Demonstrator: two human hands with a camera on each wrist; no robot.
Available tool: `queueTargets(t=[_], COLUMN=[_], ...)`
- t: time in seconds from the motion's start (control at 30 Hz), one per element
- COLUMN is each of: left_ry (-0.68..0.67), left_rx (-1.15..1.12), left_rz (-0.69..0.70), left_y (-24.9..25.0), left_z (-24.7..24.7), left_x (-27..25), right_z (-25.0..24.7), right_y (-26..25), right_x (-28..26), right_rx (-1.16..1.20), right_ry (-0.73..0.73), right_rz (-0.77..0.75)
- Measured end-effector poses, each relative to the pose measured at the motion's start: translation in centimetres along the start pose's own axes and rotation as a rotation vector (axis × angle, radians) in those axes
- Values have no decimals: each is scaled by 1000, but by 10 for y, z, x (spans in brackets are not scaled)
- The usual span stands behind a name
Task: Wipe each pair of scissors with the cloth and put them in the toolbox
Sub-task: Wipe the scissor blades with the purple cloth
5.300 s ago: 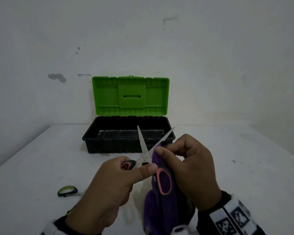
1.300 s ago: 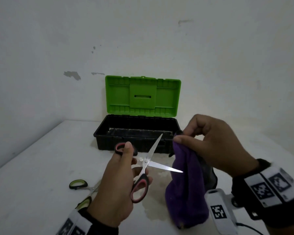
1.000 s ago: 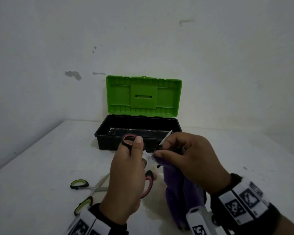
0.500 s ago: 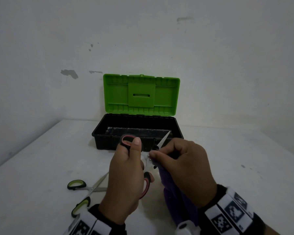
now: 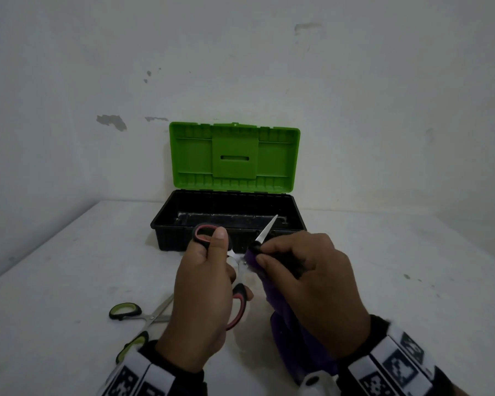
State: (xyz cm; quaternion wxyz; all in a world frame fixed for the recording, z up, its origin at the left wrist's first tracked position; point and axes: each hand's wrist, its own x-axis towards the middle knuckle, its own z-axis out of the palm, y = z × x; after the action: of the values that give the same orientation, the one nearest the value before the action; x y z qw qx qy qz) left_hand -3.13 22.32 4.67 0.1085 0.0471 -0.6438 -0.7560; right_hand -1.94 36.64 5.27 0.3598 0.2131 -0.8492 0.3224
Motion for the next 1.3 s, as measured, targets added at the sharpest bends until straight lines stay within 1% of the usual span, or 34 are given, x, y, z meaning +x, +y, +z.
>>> queueTargets(t=[0.07, 0.13, 0.23, 0.33, 0.4, 0.47, 0.5, 0.53, 0.63, 0.67, 0.77, 0.83, 0.93, 0.97, 1.07, 1.1, 1.23, 1.3], left_ry=[9, 3, -22, -45, -46, -31, -31, -35, -61, -76, -77, -87, -116, -119, -115, -114, -134, -130], left_rx=[15, 41, 79, 56, 48, 54, 51, 51, 13, -9, -21, -37, -88, -87, -27, -23, -47, -35], left_rz=[6, 46, 106, 94, 91, 96, 95, 94, 72, 69, 100, 104, 76, 78, 116, 119, 93, 105], left_y=[1, 1, 3, 2, 1, 2, 3, 2, 2, 2, 3, 4, 2, 2, -2, -4, -6, -6], left_z=[0, 0, 1, 1, 1, 1, 1, 1, 2, 2, -1, -1, 1, 0, -3, -3, -1, -2], left_x=[1, 1, -1, -1, -1, -1, -1, -1, -2, -2, -2, -3, -3, -3, -1, -1, -2, -2], right_z=[4, 9, 10, 4, 4, 7, 8, 8, 4, 4, 6, 3, -4, -3, 2, 3, 2, 5], right_y=[0, 4, 4, 3, 1, 0, 1, 2, 8, 7, 0, 1, 6, 4, -5, -5, 5, 0], right_x=[-1, -3, -1, 6, 6, 3, 1, 2, 5, 5, 0, 2, 8, 7, -4, -6, 0, -2], right_rx=[-67, -86, -62, -62, -72, -65, -68, -70, -72, -72, -67, -80, -81, -71, -81, -86, 27, 90], right_ry=[-64, -65, 1, 66, 35, -42, -58, -48, 70, 79, 3, 26, 142, 134, 44, 43, 144, 126], right_rz=[-87, -124, -101, -44, -40, -78, -93, -93, -50, -42, -79, -44, 39, 43, -1, 10, 175, 219])
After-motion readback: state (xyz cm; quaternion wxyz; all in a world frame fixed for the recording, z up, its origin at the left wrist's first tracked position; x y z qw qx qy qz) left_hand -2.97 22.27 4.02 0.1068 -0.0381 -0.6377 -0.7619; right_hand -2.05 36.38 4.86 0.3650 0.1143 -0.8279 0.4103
